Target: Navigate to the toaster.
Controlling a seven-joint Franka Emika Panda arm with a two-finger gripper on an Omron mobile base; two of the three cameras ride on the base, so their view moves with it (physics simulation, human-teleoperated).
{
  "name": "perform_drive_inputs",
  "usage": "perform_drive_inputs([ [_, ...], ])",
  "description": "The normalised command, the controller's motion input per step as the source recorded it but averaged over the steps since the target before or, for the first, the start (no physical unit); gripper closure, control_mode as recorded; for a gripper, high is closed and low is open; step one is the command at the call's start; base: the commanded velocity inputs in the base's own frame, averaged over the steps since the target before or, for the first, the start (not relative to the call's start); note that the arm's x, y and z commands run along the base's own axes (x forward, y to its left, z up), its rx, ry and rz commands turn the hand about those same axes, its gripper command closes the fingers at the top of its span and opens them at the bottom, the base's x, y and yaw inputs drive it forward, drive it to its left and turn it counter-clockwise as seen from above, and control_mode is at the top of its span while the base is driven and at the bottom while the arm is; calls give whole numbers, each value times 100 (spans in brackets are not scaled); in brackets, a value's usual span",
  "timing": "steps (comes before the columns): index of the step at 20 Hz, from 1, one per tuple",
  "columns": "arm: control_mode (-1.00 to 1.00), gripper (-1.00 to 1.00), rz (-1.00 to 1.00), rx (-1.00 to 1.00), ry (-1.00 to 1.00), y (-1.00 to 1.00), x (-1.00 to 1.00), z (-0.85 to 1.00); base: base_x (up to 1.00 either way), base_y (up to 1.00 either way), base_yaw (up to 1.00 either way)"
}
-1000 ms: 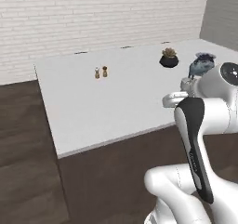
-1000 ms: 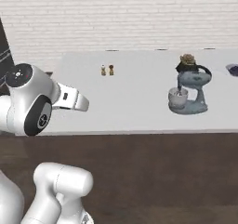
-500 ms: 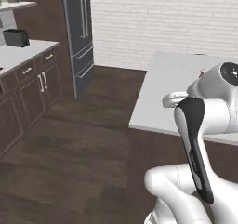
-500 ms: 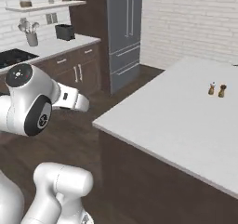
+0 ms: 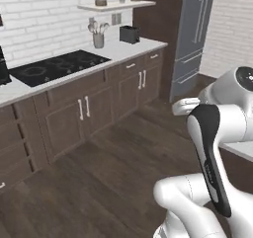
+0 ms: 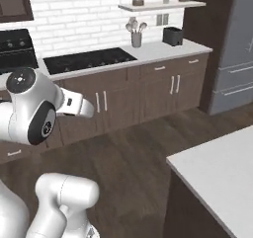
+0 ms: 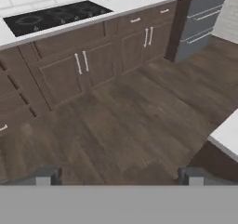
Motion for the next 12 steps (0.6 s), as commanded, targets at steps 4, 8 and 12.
perform_drive_inputs([
  [4, 100, -100, 0, 0, 0, 0, 0, 0, 100, 92, 48],
  [8, 100, -100, 0, 0, 0, 0, 0, 0, 100, 78, 41],
  [12, 100, -100, 0, 0, 0, 0, 0, 0, 100, 43, 39],
])
